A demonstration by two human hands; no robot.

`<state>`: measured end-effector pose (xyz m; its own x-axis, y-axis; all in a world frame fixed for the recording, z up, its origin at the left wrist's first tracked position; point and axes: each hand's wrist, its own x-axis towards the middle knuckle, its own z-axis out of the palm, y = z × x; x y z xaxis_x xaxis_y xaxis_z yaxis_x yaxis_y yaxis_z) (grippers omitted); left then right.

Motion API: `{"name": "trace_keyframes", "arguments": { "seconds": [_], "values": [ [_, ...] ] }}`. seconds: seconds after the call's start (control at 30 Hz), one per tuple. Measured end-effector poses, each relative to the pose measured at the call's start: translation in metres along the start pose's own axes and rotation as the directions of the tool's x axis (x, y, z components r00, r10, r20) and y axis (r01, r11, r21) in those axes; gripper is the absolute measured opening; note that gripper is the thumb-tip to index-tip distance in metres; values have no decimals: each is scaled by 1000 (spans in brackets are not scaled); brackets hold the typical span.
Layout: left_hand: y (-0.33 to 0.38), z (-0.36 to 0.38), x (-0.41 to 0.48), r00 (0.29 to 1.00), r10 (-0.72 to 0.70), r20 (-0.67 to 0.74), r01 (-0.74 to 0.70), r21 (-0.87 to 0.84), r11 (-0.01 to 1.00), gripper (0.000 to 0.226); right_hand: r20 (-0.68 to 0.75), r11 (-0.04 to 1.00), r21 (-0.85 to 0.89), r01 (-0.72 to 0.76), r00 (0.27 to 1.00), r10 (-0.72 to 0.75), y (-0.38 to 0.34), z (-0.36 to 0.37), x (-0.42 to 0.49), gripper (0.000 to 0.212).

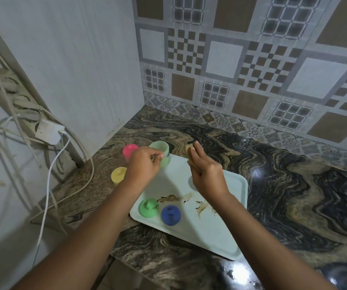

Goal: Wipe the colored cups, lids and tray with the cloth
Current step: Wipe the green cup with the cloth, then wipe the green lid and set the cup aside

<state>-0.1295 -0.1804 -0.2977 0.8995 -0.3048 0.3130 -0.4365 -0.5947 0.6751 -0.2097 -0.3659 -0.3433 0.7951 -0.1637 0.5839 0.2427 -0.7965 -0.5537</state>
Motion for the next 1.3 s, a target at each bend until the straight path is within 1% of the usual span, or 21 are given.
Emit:
{"name": "trace_keyframes", "arguments": {
  "seconds": [0.1,0.23,0.33,0.4,0.53,0.63,0.73,0.83,0.97,1.07,1.17,1.23,1.3],
  "values": [
    [0,5,19,997,-36,65,32,65,997,13,137,994,-112,-6,990,21,26,21,28,42],
    [-12,14,51,991,-104,90,85,193,977,21,307,971,-239,23,950,53,44,48,58,47],
    [-29,26,78,982,-156,103,125,257,958,23,371,952,-304,24,924,95,47,65,75,53],
    [-43,35,95,974,-191,119,148,299,943,25,389,939,-344,21,913,123,51,77,82,54],
    [-62,53,117,964,-242,113,179,403,898,28,418,936,-351,-13,893,169,61,98,93,58],
    [-72,68,126,943,-296,155,199,451,870,26,409,936,-346,-69,887,216,68,105,100,62],
    [-80,78,129,926,-324,195,190,502,844,23,372,951,-289,-112,902,220,71,109,104,57],
    [-88,81,131,910,-349,225,195,511,837,24,326,954,-264,-139,919,224,67,110,108,52],
    [-95,82,132,906,-341,252,156,549,821,26,277,970,-186,-157,939,205,65,112,107,46],
    [-96,81,130,907,-336,254,135,581,803,23,273,969,-154,-195,934,231,64,115,106,41],
    [-94,81,127,913,-332,237,133,596,792,32,304,957,-161,-242,910,282,57,113,105,42],
    [-85,77,123,934,-292,208,122,582,804,37,279,946,-126,-298,905,322,51,109,102,44],
    [-74,69,121,966,-197,168,85,515,853,36,233,926,-14,-376,900,369,40,100,98,44]
  ]
}}
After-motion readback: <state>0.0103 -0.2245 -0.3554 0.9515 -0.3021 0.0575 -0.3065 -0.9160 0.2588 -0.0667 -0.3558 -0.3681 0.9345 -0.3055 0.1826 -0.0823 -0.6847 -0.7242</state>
